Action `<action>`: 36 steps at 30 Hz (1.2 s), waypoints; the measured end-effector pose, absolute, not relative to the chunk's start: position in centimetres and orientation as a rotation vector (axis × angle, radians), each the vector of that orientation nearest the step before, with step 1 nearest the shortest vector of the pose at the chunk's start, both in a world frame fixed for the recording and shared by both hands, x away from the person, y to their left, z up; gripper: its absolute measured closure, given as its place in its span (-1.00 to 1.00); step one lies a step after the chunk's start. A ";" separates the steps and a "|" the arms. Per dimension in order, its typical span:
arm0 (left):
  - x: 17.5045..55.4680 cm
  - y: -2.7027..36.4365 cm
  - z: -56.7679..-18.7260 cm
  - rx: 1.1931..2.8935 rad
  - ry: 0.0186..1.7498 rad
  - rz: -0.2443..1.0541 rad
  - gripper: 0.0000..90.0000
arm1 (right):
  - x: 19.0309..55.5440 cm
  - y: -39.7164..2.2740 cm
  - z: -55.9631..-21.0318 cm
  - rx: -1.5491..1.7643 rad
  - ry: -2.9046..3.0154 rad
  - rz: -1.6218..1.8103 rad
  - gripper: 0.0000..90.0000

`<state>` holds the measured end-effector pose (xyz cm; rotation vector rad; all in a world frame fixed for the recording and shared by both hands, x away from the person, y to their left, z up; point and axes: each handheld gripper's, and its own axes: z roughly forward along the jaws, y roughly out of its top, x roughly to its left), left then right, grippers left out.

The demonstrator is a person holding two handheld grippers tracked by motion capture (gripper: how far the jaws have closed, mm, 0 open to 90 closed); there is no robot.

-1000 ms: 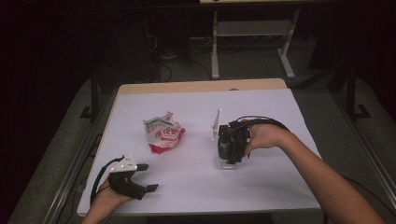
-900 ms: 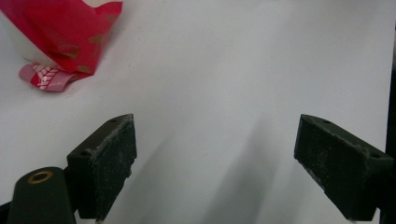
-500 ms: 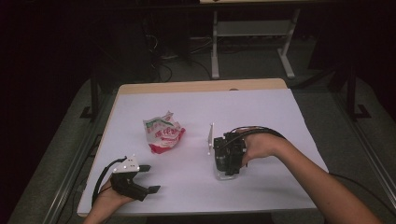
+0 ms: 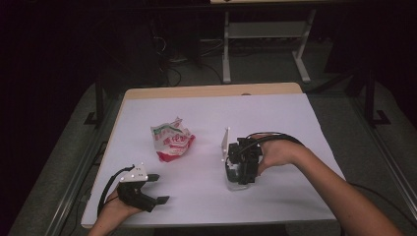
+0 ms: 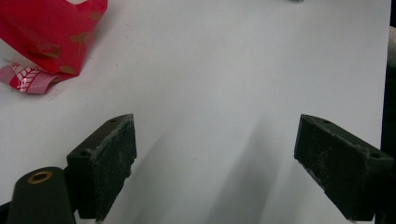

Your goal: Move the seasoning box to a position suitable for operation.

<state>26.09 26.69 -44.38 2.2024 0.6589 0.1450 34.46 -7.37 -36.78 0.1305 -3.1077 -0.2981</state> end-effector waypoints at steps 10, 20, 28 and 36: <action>26.0 26.7 -44.5 2.202 0.668 0.144 -0.72 | 34.6 -11.3 -35.7 0.010 -3.114 -0.419 -0.80; 25.9 26.8 -44.5 2.198 0.667 0.146 -0.73 | 34.4 -16.2 -36.1 -0.171 -3.106 -0.547 -0.72; 25.9 26.7 -44.6 2.201 0.672 0.142 -0.72 | 33.5 -21.4 -36.8 -0.429 -3.061 -0.869 -0.26; 25.9 26.6 -44.5 2.192 0.679 0.142 -0.72 | 31.2 -24.9 -38.3 -0.672 -2.946 -1.226 0.54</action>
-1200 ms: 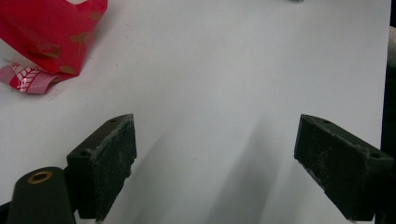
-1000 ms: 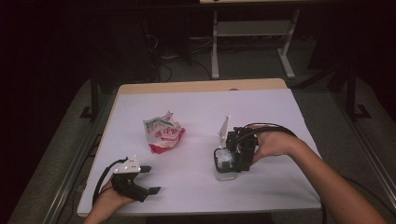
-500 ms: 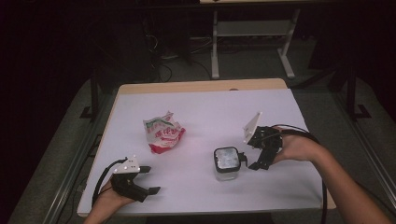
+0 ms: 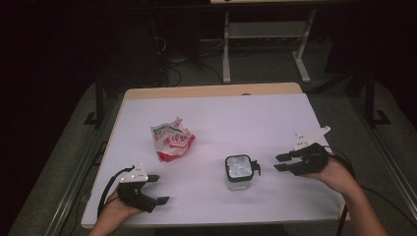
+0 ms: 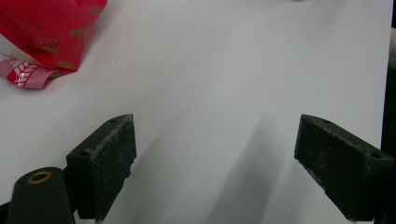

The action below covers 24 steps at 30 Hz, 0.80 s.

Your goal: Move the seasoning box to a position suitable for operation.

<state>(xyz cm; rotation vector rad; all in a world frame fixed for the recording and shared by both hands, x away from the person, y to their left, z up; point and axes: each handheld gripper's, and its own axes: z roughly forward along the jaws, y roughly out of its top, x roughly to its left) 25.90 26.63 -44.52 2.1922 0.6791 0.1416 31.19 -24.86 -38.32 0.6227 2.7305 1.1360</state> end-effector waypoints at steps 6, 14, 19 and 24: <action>25.9 26.6 -44.7 2.196 0.682 0.144 -0.72 | 29.6 -26.0 -40.6 0.719 2.581 1.287 0.99; 25.8 26.4 -44.8 2.197 0.663 0.162 -0.72 | 28.6 -25.2 -42.9 0.725 2.579 1.461 1.00; 26.0 26.5 -45.1 2.194 0.670 0.150 -0.72 | 28.7 -24.0 -43.5 0.693 2.594 1.510 1.00; 25.9 26.4 -45.0 2.179 0.669 0.147 -0.72 | 29.1 -23.3 -44.0 0.675 2.617 1.524 1.00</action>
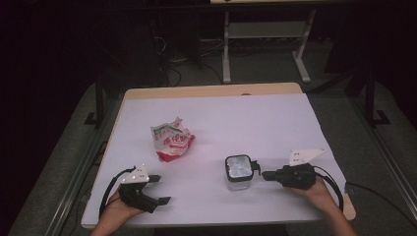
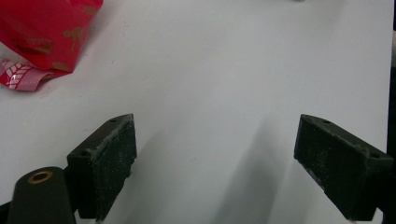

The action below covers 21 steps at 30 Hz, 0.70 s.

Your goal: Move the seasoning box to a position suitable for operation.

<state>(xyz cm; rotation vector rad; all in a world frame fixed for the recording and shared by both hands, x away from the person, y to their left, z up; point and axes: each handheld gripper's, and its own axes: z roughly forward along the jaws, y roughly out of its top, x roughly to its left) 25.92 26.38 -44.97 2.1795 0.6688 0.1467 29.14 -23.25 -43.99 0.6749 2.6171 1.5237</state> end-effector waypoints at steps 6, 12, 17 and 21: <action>26.0 26.1 -44.9 2.181 0.654 0.157 -0.72 | 29.5 -22.6 -44.0 0.682 2.615 1.502 1.00; 25.9 25.7 -44.9 2.176 0.659 0.150 -0.72 | 30.1 -22.6 -44.0 0.712 2.588 1.474 1.00; 25.9 25.8 -44.8 2.166 0.656 0.155 -0.72 | 29.7 -22.9 -43.7 0.711 2.582 1.456 0.99; 25.8 25.9 -44.7 2.147 0.658 0.160 -0.72 | 29.0 -24.1 -43.3 0.779 2.508 1.444 0.42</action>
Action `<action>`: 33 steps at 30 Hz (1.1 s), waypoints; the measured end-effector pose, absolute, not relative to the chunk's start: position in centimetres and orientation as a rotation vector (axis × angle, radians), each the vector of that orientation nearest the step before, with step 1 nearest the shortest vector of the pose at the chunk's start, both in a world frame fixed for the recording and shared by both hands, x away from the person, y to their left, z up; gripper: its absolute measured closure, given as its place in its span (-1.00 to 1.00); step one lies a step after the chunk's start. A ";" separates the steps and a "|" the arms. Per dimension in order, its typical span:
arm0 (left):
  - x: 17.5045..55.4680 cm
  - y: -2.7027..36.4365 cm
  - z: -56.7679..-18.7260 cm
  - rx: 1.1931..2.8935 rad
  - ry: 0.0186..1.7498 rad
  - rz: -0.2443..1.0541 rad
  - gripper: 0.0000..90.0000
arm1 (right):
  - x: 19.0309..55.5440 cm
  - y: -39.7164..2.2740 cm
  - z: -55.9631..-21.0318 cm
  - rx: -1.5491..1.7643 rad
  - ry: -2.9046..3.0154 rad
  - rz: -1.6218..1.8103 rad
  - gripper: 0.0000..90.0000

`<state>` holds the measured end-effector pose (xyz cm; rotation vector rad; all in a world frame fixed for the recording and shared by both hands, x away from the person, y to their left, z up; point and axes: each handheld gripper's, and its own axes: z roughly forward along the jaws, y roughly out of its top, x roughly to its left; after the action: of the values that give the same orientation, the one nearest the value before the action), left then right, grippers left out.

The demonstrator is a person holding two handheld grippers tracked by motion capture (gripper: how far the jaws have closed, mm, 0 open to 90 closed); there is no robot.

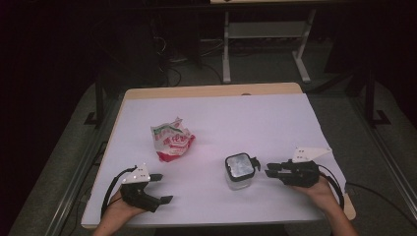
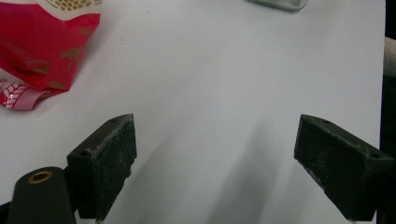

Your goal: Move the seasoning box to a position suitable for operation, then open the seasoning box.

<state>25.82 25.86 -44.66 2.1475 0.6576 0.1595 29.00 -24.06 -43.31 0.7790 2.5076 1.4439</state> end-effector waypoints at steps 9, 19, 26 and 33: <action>25.9 25.1 -44.4 2.156 0.637 0.169 -0.72 | 28.7 -25.3 -43.9 0.890 2.374 1.317 -0.47; 26.0 24.4 -43.6 2.141 0.620 0.175 -0.72 | 29.5 -26.2 -44.1 0.971 2.281 1.299 -0.70; 26.0 23.5 -42.8 2.123 0.619 0.169 -0.72 | 29.6 -26.3 -44.1 0.978 2.261 1.289 -0.70; 26.3 21.5 -41.7 2.115 0.575 0.150 -0.72 | 29.7 -26.7 -44.0 0.979 2.243 1.311 -0.70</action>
<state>26.27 21.55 -41.75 2.1152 0.5747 0.1503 29.69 -26.73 -43.98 0.9789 2.2433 1.3106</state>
